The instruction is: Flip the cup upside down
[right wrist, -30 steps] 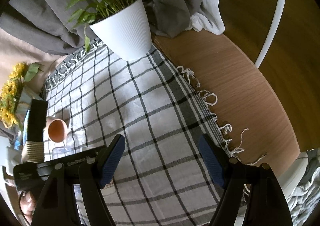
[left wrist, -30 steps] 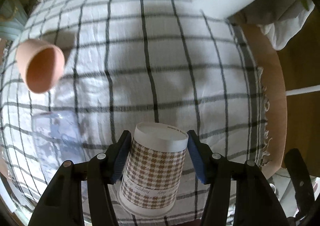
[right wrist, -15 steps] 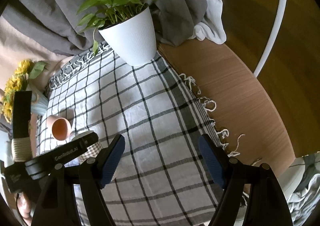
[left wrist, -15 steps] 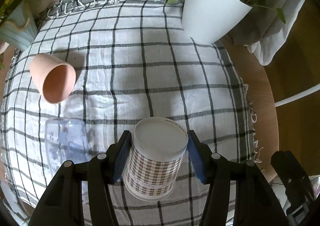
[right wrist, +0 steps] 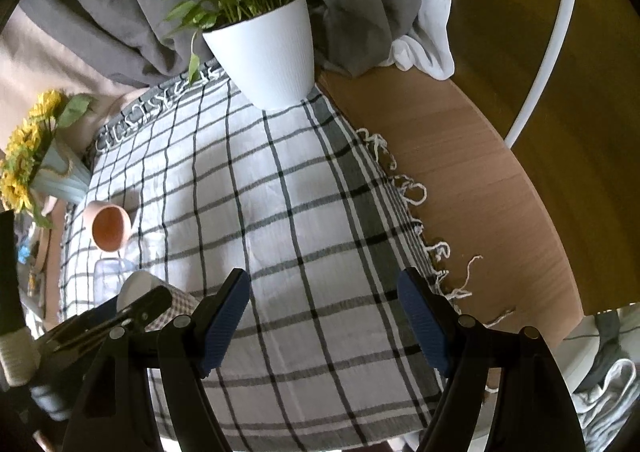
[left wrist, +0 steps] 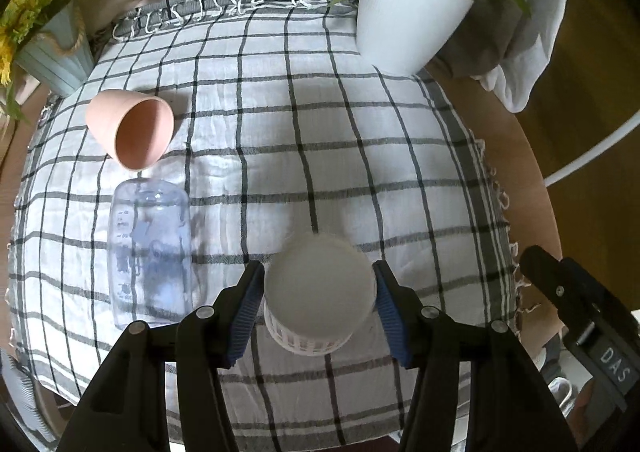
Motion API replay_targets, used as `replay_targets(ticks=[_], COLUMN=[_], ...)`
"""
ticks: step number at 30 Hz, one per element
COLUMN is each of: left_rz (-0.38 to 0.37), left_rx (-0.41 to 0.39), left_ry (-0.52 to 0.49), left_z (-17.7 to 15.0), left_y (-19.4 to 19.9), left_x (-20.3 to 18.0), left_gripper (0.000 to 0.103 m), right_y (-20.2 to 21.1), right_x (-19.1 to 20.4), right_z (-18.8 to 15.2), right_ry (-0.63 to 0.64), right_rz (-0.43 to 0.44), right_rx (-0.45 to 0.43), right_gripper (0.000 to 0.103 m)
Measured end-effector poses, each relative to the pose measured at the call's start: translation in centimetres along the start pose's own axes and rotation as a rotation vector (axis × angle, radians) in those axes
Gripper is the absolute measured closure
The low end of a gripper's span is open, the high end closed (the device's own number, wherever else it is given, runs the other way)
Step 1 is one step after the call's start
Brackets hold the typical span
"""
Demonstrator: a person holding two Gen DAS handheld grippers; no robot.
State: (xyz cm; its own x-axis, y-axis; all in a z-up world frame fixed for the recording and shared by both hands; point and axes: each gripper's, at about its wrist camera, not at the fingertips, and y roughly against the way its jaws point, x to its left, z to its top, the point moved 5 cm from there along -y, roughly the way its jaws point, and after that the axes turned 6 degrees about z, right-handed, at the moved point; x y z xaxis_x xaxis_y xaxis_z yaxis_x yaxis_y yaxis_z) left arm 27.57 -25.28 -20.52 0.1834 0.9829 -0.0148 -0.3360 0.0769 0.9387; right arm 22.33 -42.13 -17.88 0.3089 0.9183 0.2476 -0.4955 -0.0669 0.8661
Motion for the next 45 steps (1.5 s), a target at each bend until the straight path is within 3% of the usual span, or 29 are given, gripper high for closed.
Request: replay_targets(ticks=[9,10,12,16,18,21,26,31,34,40,45], left_rz=[0.005,0.014,0.025,0.056,0.072,0.099,0.117,0.117,0.147,0.304,0.272], left_rx=[0.012,0.010,0.011,-0.044,-0.088,-0.160,-0.306,-0.524,-0.533,-0.608,-0.613], left_ry=[0.016,0.013,0.007,0.021,0.034,0.065,0.138,0.290,0.269,0.098,0.078], left_z=[-0.6,-0.6,-0.5,-0.1,-0.1,-0.2,-1.5,-4.4,-6.1,-10.0,-13.4], left_y=[0.2,0.3,0.3,1.4,2.5,4.5,8.7,13.3,14.7,17.8,19.5], left_x=[0.2,0.2,0.2,0.6,1.2,2.4,5.4,10.1,12.0,14.0,16.3], left_gripper=[0.048,0.046,0.029,0.024,0.014,0.009,0.007,0.000,0.000,0.000,0.000], right_y=[-0.7,-0.7,-0.7,-0.6,-0.4,0.4,3.2,6.8,8.7,11.4,14.4], right_x=[0.0,0.0,0.1,0.2,0.1,0.2,1.9,5.4,6.9,10.0,12.6], right_z=[-1.2,-1.3,-1.4,-1.5,-1.6,-1.7,-2.2,-3.5,-4.8,-8.6,-12.3], right_ry=[0.013,0.015,0.019,0.021,0.015,0.010,0.039,0.135,0.145,0.136,0.180], right_rz=[0.007,0.011,0.013,0.013,0.005,0.003,0.008,0.021,0.050,0.106,0.071], right_rx=[0.041,0.043,0.046,0.045,0.041,0.024,-0.053,-0.184,-0.257,-0.324,-0.400], right_gripper=[0.027,0.027,0.027,0.026,0.022,0.022,0.016,0.011,0.010,0.010,0.010])
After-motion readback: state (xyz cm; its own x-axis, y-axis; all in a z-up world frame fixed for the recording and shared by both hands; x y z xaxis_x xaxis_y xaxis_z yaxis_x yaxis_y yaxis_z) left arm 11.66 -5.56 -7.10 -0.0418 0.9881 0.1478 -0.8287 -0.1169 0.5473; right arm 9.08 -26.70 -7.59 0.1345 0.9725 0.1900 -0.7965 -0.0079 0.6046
